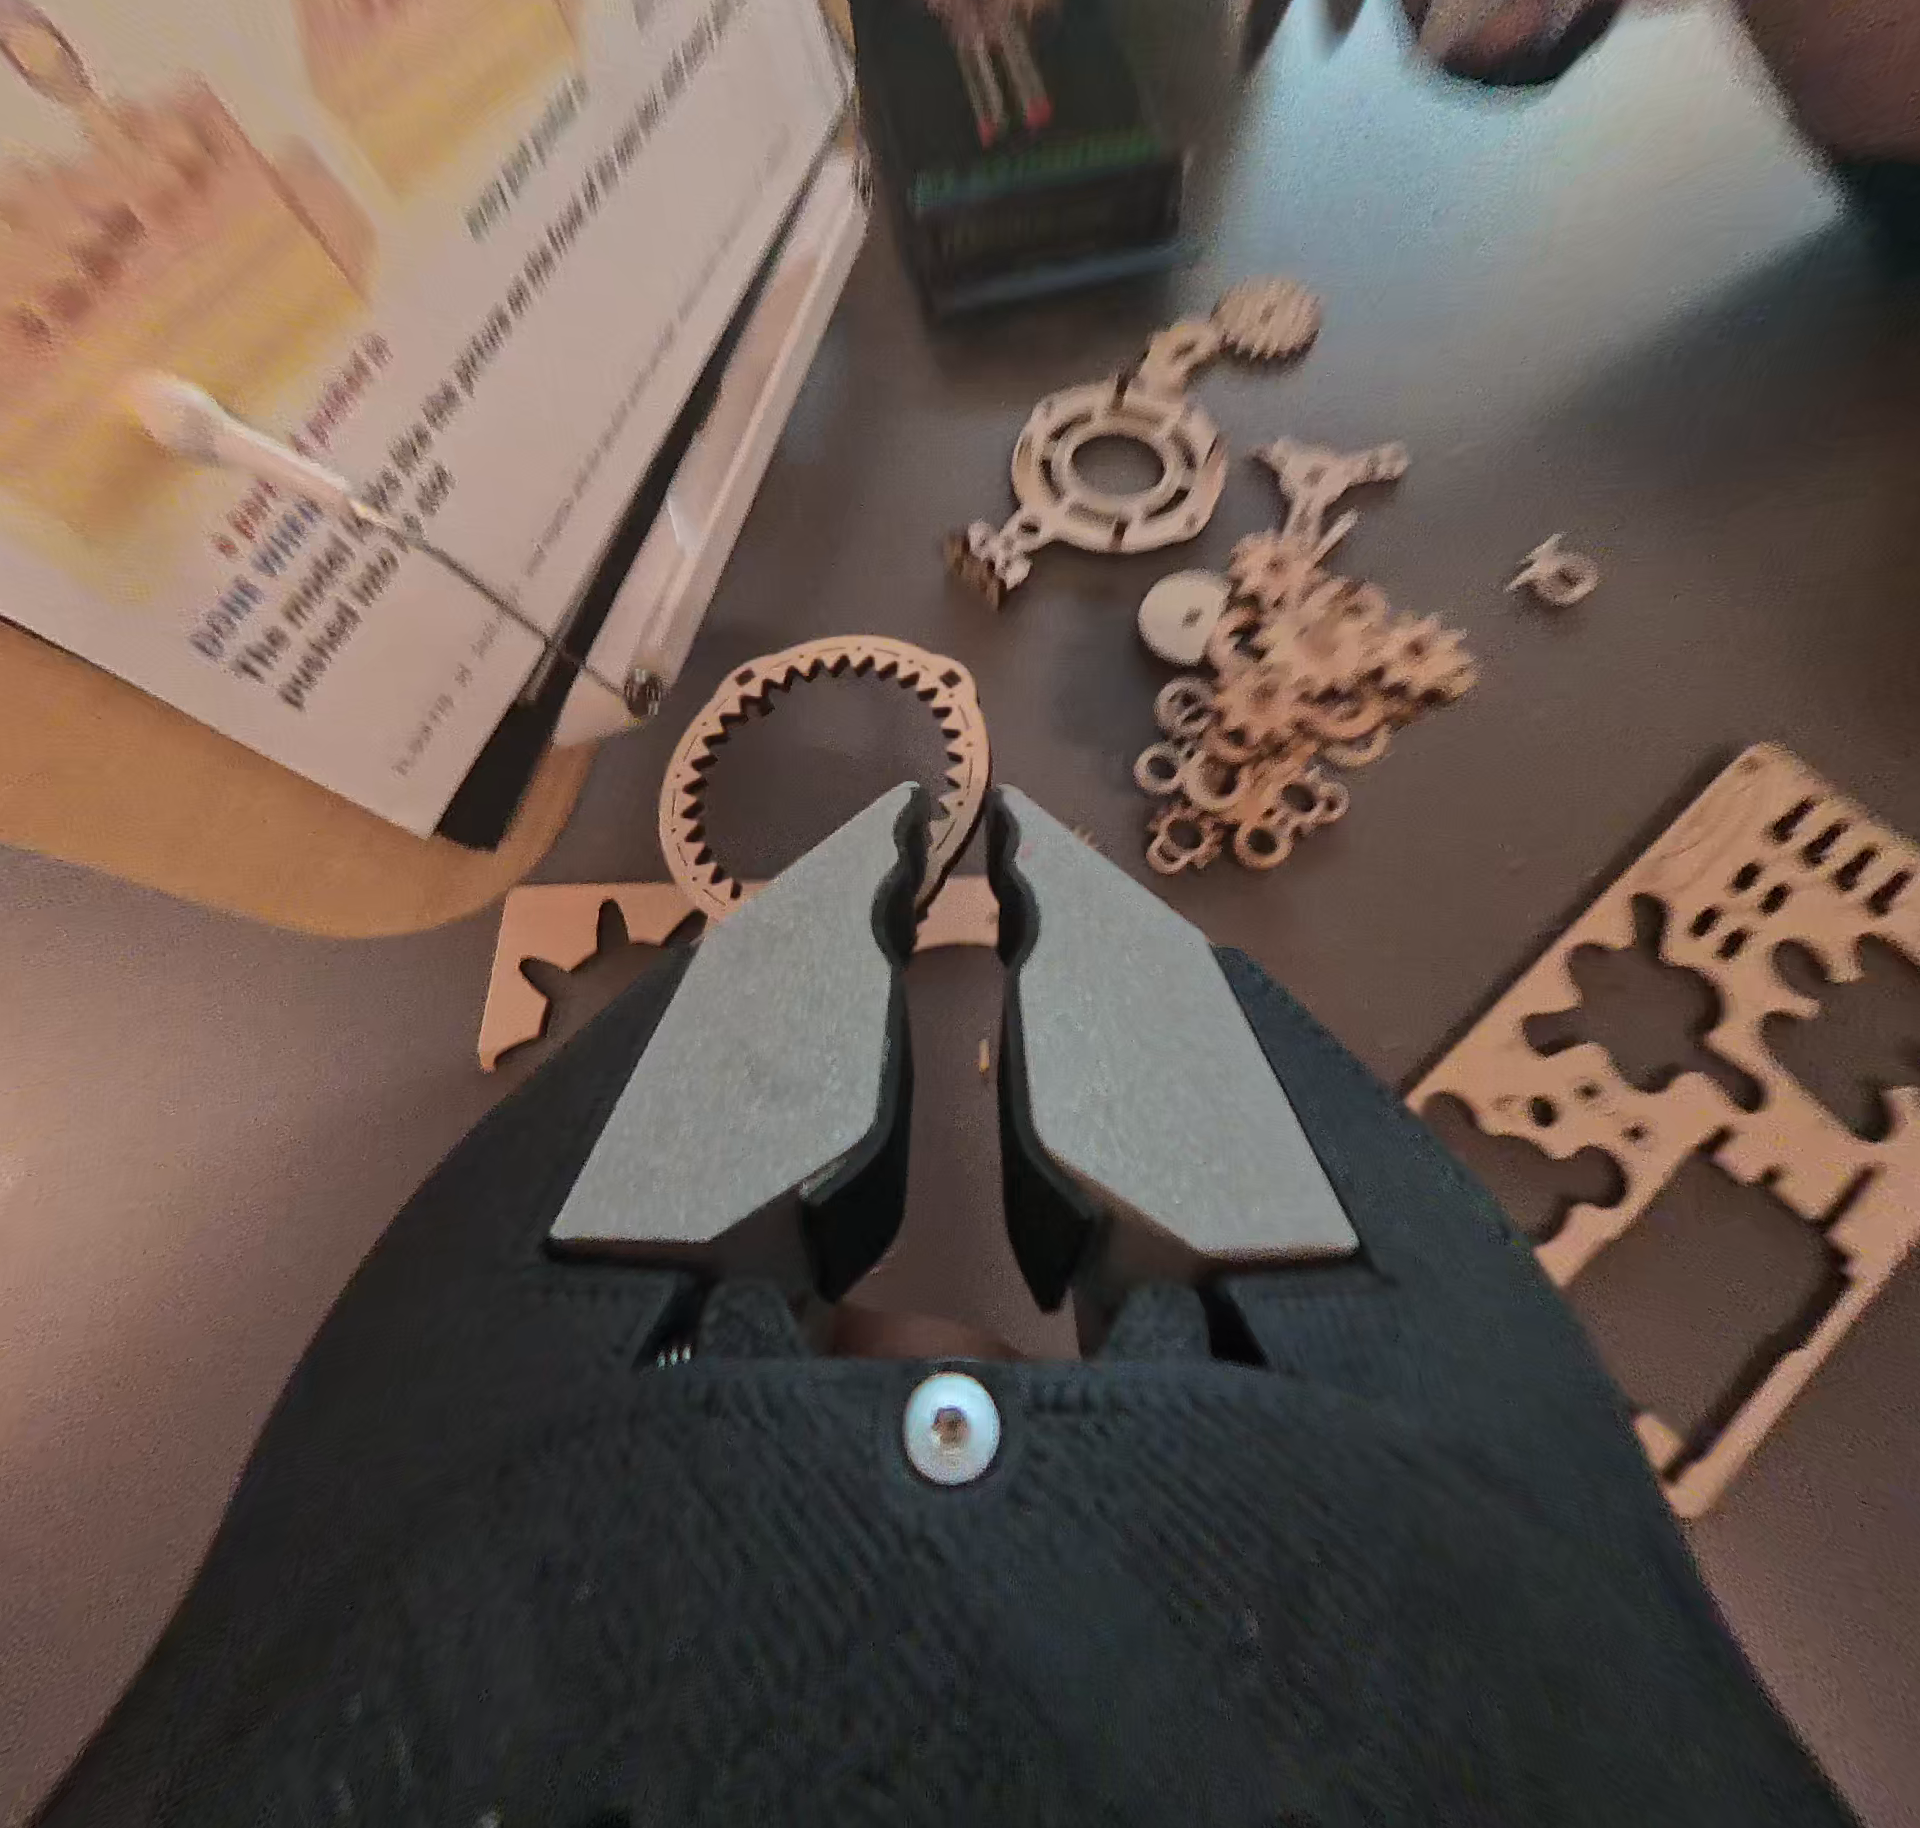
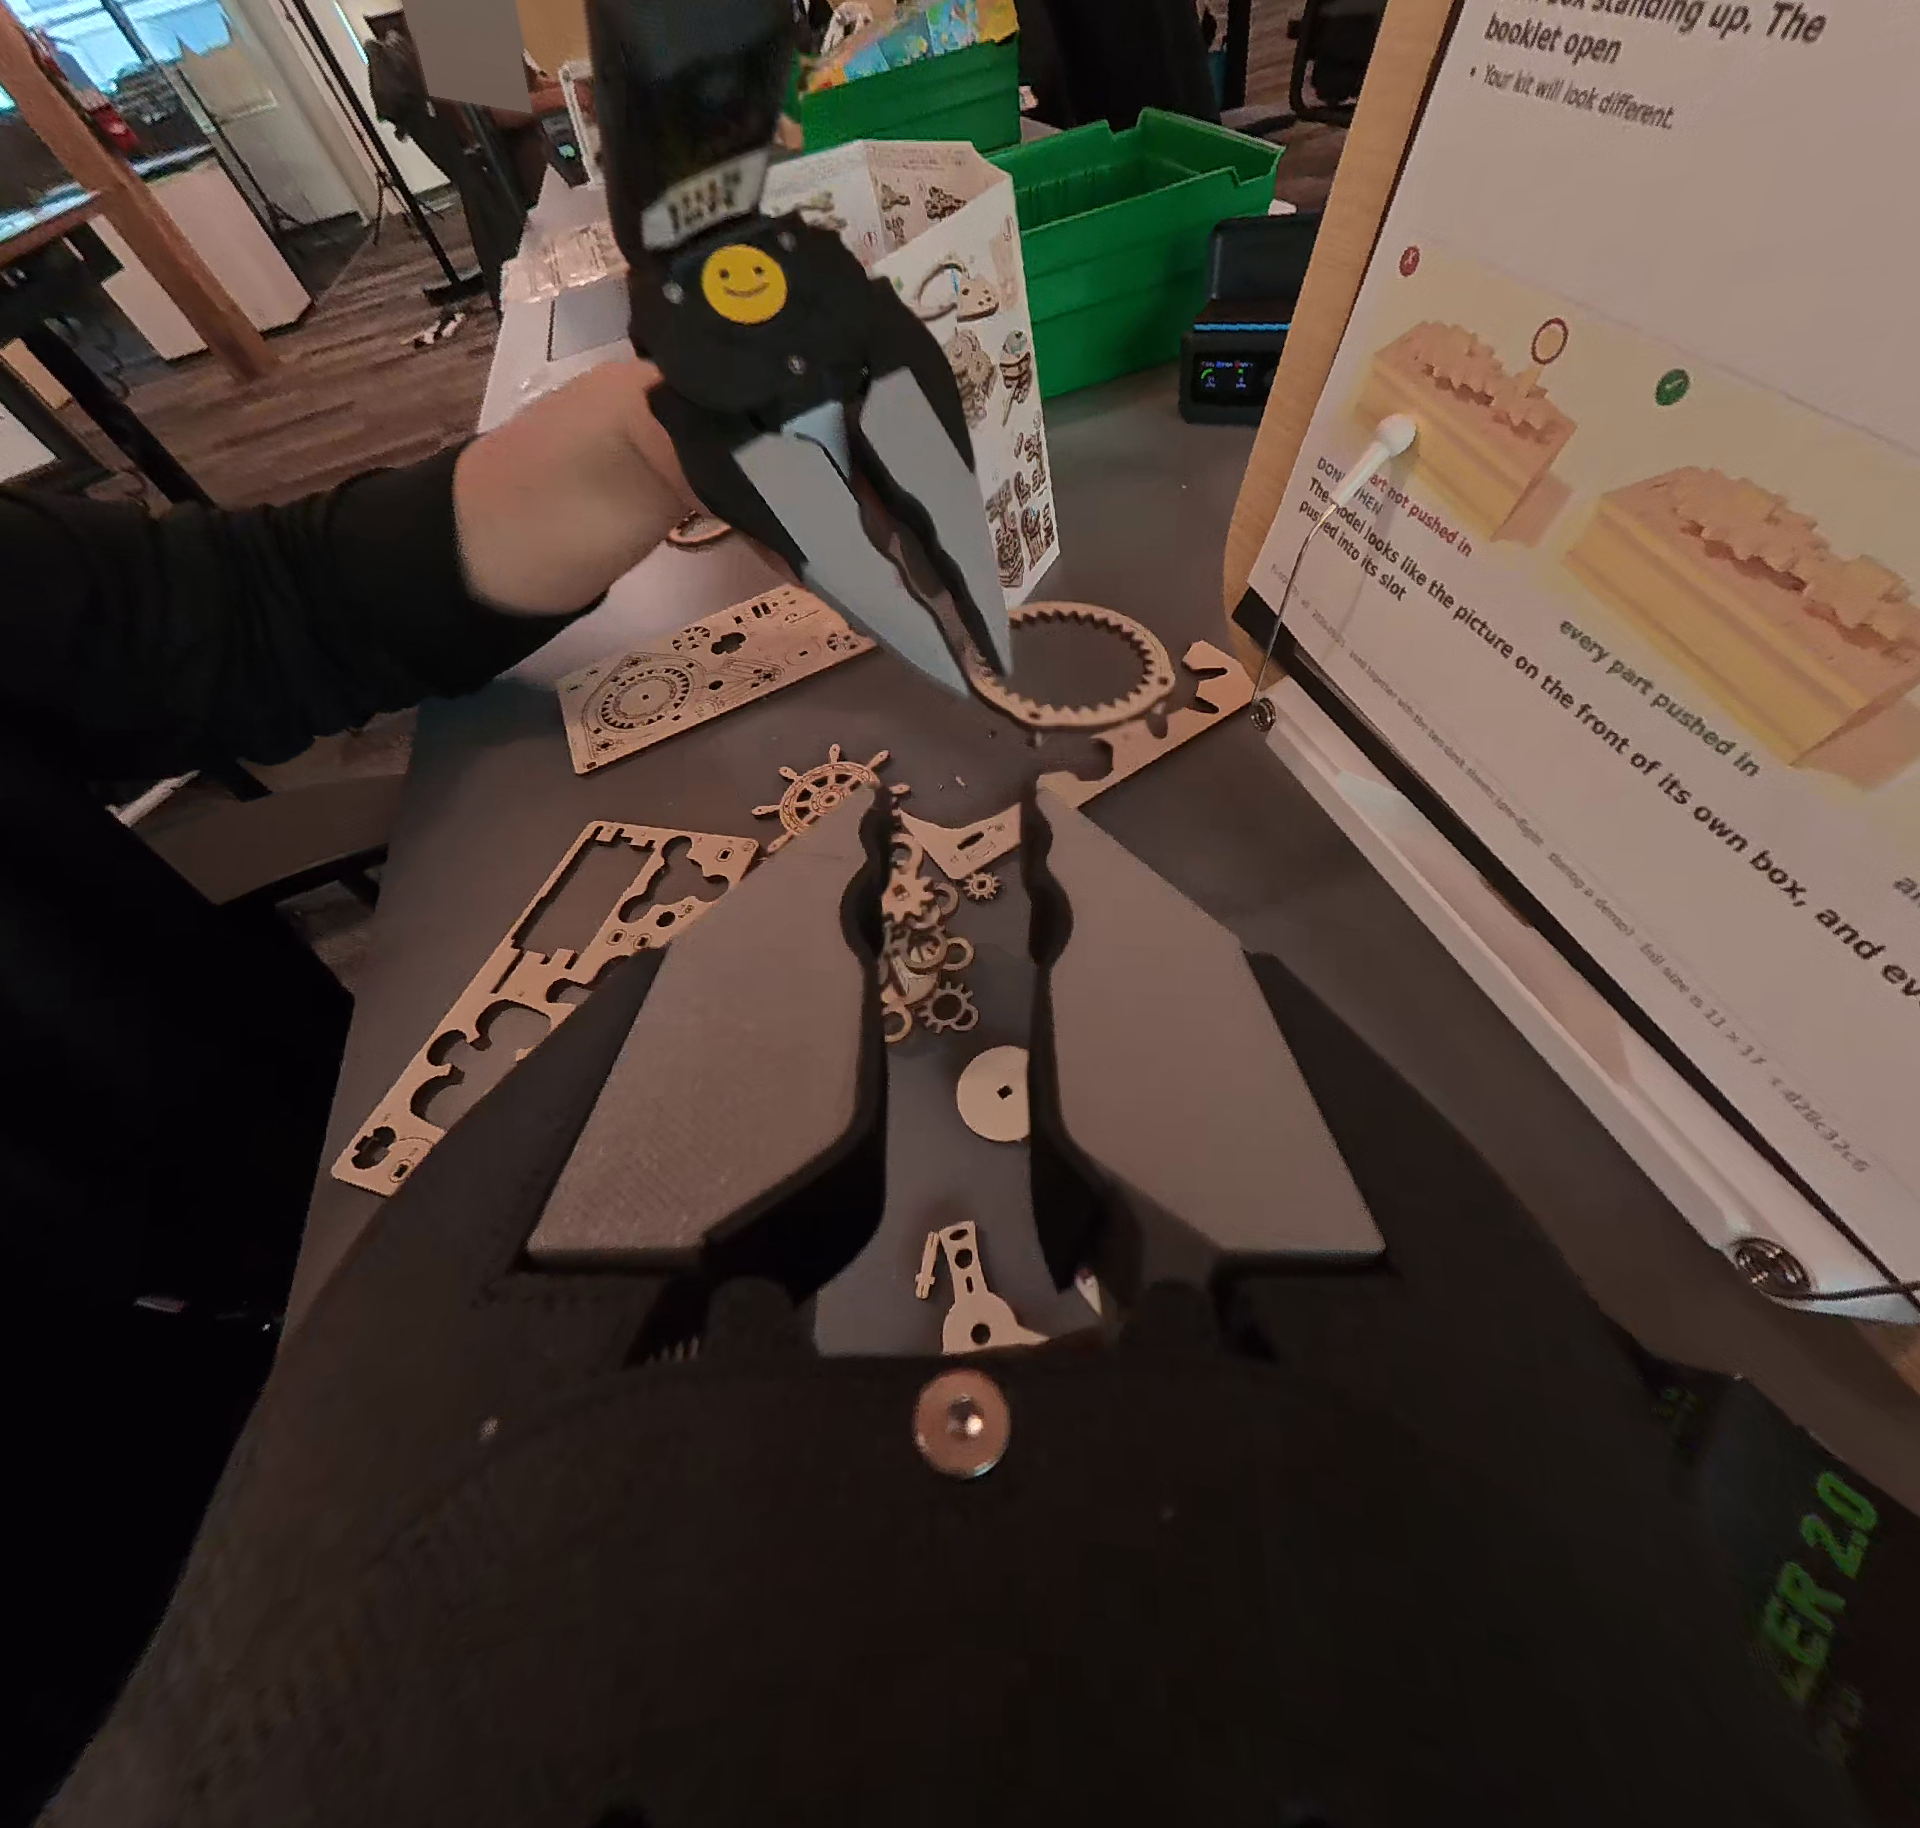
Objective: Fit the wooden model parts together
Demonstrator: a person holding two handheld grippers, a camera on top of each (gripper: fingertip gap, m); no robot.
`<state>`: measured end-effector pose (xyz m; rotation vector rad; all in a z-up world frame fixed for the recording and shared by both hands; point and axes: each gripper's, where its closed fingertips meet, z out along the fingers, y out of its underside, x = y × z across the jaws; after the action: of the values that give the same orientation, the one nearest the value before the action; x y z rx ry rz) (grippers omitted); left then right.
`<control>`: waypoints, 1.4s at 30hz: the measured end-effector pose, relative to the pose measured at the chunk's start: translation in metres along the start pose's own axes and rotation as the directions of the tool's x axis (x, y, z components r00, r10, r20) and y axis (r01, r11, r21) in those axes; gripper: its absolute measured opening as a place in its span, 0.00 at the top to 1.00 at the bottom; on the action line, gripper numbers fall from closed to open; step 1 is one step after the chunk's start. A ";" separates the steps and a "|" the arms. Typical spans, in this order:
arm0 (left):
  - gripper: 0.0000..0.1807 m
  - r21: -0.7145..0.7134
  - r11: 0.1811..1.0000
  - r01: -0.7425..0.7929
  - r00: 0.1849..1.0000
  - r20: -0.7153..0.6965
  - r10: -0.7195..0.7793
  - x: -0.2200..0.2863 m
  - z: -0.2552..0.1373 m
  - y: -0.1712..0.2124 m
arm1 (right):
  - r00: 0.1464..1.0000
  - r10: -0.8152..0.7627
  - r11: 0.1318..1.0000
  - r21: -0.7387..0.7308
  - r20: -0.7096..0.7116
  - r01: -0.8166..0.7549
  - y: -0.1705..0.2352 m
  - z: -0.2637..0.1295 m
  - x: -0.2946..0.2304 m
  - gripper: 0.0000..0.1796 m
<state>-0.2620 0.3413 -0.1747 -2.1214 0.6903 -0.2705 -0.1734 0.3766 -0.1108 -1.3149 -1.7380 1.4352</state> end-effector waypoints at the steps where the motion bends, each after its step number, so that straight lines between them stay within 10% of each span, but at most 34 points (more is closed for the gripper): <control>1: 0.96 0.048 0.999 0.018 1.000 -0.021 -0.017 0.005 -0.007 -0.012 | 1.000 -0.014 1.000 0.005 -0.002 0.014 -0.001 0.000 0.000 0.87; 7: 0.95 0.278 0.942 0.191 0.954 -0.280 -0.111 0.056 -0.047 -0.072 | 0.983 -0.181 0.983 0.007 -0.043 0.182 -0.007 0.004 -0.014 0.80; 19: 0.96 0.294 0.819 0.493 0.740 -0.637 -0.216 0.099 -0.058 -0.107 | 0.891 -0.436 0.895 0.047 -0.126 0.445 -0.027 0.005 -0.048 0.97; 34: 0.82 0.306 0.936 0.177 0.975 -0.183 -0.124 0.053 -0.046 -0.095 | 0.984 0.123 0.990 0.057 0.128 -0.132 -0.019 0.005 -0.035 1.00; 42: 0.94 0.176 0.959 0.221 0.945 -0.281 -0.167 0.062 -0.020 -0.068 | 0.847 0.437 0.896 -0.067 0.304 -0.438 0.002 0.013 -0.036 1.00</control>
<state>-0.1940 0.3247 -0.1116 -1.9735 0.5743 -0.7142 -0.1699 0.3379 -0.1102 -1.6294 -1.6846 1.9958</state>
